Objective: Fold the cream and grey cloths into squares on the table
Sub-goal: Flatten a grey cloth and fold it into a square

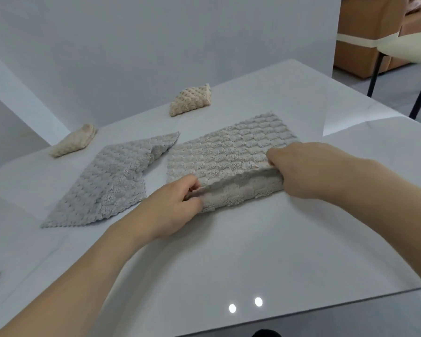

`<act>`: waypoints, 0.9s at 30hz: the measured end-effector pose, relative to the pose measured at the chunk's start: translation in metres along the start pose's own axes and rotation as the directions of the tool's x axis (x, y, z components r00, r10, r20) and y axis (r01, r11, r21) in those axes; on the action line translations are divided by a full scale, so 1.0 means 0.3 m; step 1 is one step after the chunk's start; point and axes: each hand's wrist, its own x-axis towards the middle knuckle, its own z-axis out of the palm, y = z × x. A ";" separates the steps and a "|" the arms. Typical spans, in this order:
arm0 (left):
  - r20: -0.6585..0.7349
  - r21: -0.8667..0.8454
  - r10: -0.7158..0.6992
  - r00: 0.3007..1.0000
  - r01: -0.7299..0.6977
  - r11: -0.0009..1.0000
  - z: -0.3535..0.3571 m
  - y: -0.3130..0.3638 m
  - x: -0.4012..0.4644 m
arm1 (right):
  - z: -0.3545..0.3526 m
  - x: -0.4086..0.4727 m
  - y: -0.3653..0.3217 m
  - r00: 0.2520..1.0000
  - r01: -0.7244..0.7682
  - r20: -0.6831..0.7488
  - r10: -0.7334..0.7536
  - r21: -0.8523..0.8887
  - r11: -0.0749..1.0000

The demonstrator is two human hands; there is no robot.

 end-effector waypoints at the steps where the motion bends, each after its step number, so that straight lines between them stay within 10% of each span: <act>1: 0.039 -0.017 -0.019 0.999 0.019 1.000 -0.011 0.004 0.003 | -0.009 0.012 0.009 1.000 -0.031 0.000 0.031 0.017 0.999; 11: -0.243 -0.077 -0.151 0.958 0.136 0.988 -0.151 -0.063 0.239 | -0.083 0.358 0.146 0.949 -0.190 -0.134 0.285 0.481 0.856; 27: -0.507 0.146 -0.008 0.862 0.095 0.985 -0.050 -0.218 0.509 | 0.112 0.611 0.166 0.889 -0.291 -0.290 0.354 0.237 0.927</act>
